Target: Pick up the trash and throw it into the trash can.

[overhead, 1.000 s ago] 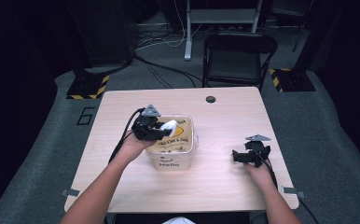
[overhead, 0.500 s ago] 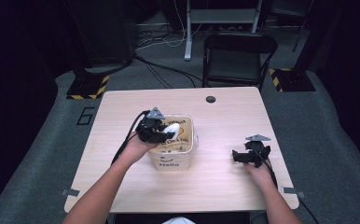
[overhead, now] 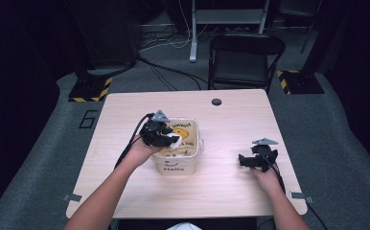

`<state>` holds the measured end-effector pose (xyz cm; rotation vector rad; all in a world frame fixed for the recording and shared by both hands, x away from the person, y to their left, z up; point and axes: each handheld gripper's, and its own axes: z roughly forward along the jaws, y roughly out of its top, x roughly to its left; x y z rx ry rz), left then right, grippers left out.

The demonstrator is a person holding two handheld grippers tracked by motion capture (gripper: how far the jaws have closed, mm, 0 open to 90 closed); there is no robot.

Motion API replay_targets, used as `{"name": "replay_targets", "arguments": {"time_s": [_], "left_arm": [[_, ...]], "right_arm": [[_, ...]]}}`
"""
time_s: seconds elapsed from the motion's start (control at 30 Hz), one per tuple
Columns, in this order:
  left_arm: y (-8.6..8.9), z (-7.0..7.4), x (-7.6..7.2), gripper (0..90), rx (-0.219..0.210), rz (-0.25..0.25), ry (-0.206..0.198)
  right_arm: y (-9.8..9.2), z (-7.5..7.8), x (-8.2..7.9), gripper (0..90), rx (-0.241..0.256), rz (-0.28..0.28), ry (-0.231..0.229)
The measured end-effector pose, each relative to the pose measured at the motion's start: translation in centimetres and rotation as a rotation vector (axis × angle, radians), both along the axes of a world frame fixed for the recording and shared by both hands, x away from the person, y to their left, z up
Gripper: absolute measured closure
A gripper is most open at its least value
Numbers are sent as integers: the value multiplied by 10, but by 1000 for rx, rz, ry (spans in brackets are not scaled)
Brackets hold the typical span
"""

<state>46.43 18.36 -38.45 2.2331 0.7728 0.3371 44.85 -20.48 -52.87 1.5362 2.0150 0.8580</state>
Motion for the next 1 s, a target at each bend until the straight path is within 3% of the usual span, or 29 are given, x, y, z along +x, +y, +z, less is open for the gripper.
{"name": "replay_targets", "arguments": {"time_s": [0.2,0.43,1.0], "left_arm": [[8,5,-1,501,-23,5,-10],[26,11,-1,400,-37,69,-36],[67,22,-5,359,-50,152,-82]], "right_arm": [[0,0,0,0,-1,0,0],[0,0,0,0,-1,0,0],[0,0,0,0,-1,1,0]]}}
